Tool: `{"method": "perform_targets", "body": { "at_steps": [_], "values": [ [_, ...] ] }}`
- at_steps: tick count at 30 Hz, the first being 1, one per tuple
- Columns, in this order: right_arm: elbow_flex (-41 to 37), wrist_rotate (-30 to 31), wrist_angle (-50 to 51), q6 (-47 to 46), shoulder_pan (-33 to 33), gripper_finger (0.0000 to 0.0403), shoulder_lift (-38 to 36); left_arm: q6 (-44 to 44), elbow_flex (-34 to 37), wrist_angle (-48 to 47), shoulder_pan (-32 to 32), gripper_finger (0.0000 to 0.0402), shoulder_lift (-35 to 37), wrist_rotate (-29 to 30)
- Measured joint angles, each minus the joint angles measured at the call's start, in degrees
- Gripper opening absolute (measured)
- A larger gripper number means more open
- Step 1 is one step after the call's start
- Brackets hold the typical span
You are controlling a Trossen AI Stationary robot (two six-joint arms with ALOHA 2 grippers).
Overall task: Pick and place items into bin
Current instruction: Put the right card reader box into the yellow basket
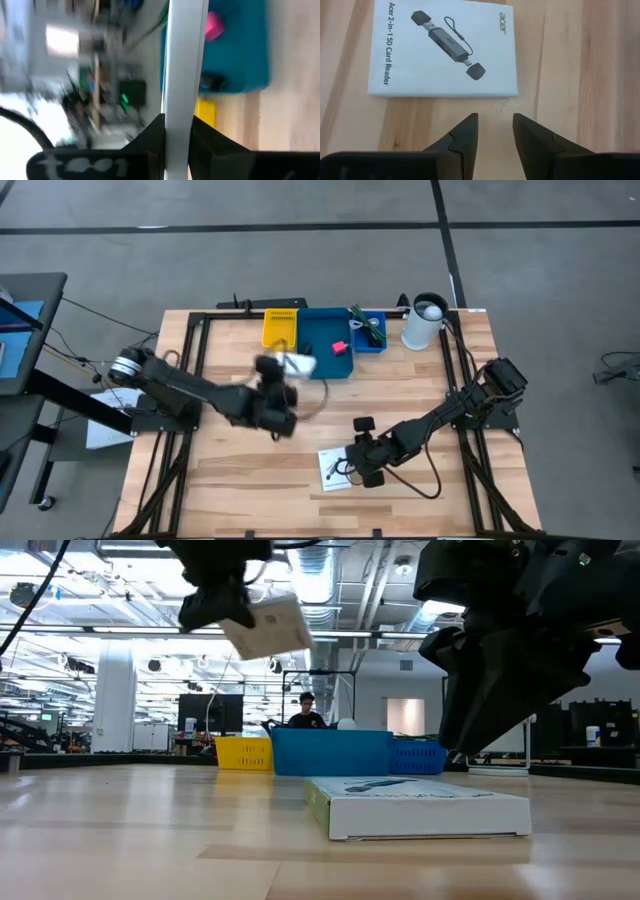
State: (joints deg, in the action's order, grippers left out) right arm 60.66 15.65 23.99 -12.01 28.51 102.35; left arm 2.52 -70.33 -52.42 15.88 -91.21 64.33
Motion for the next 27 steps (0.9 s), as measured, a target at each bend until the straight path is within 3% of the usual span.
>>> {"method": "perform_targets", "body": {
  "at_steps": [4, 7, 12, 16, 21, 27],
  "values": [
    [-0.02, 0.78, -0.46, -0.09, -0.01, 0.0118, 0.02, -16.13, 1.13, -4.47, -6.23, 0.0037, 4.64, -4.41],
    [-0.03, 1.14, -0.85, -0.46, -0.02, 0.0118, 0.02, -22.70, 1.95, -3.54, -11.75, 0.0036, 7.48, -7.88],
    [-0.04, 1.53, -2.99, -0.25, -0.35, 0.0118, 0.04, -26.60, 2.17, 2.23, -22.74, 0.0041, 7.73, -17.06],
    [-0.04, 3.76, -5.12, -0.04, -0.58, 0.0118, 0.04, -23.98, 2.24, 9.91, -30.50, 0.0041, 6.09, -27.33],
    [-0.07, 7.57, -8.29, 0.50, -0.42, 0.0118, 0.04, -23.32, 2.19, 15.78, -36.28, 0.0042, 4.19, -29.78],
    [-0.09, 10.18, -9.64, 0.48, -0.39, 0.0118, 0.06, -24.05, 2.19, 15.95, -41.57, 0.0042, 1.10, -33.63]
  ]
}}
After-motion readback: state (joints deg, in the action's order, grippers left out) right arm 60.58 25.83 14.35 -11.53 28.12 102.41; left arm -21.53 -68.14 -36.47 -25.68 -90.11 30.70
